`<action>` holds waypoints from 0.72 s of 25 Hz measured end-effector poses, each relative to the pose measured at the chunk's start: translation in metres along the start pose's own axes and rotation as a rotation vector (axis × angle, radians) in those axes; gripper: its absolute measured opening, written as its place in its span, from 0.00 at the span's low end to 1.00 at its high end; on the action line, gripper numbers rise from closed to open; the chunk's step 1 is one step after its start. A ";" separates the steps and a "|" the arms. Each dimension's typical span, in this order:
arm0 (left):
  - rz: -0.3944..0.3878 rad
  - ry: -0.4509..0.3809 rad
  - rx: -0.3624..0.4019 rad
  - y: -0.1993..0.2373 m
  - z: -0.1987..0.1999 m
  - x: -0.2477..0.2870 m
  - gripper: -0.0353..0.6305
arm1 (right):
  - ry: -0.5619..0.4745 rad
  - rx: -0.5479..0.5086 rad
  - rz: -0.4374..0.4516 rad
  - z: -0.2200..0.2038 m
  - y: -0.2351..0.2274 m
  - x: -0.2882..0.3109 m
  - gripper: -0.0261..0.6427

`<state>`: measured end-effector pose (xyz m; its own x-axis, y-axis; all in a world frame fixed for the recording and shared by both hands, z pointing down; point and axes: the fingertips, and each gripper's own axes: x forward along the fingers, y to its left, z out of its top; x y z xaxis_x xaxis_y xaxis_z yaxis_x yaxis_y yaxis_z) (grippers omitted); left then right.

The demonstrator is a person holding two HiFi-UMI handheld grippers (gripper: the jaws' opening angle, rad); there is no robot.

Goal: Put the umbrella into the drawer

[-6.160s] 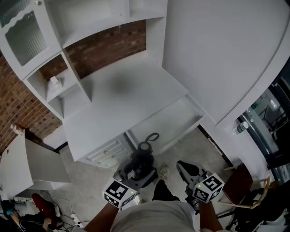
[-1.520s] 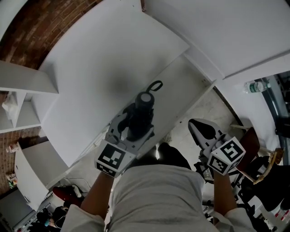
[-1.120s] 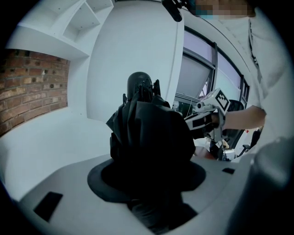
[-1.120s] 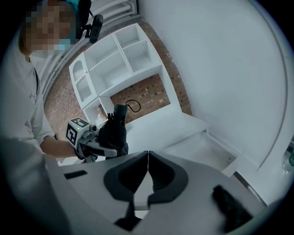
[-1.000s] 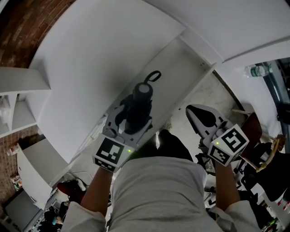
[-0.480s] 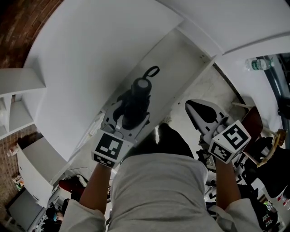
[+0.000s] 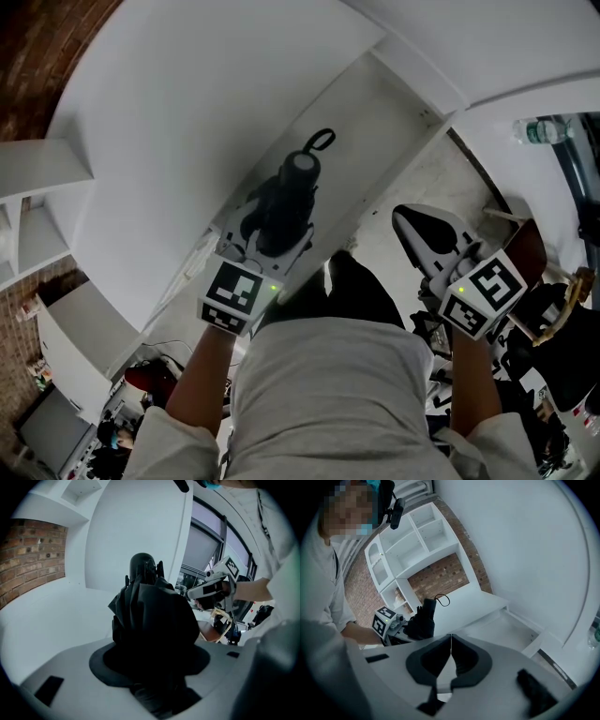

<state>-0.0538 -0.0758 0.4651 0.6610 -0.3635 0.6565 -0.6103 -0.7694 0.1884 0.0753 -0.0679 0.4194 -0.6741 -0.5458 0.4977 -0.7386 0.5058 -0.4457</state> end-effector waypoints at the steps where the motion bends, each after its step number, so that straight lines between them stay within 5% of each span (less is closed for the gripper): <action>1: 0.001 0.004 0.002 0.001 -0.001 0.002 0.45 | 0.001 0.002 -0.001 -0.001 -0.001 0.000 0.08; 18: -0.011 0.111 0.013 0.012 -0.034 0.042 0.45 | 0.014 0.029 -0.006 -0.010 -0.008 0.003 0.08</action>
<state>-0.0484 -0.0830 0.5195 0.6148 -0.2952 0.7314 -0.5971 -0.7801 0.1870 0.0792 -0.0662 0.4319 -0.6699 -0.5390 0.5107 -0.7425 0.4830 -0.4641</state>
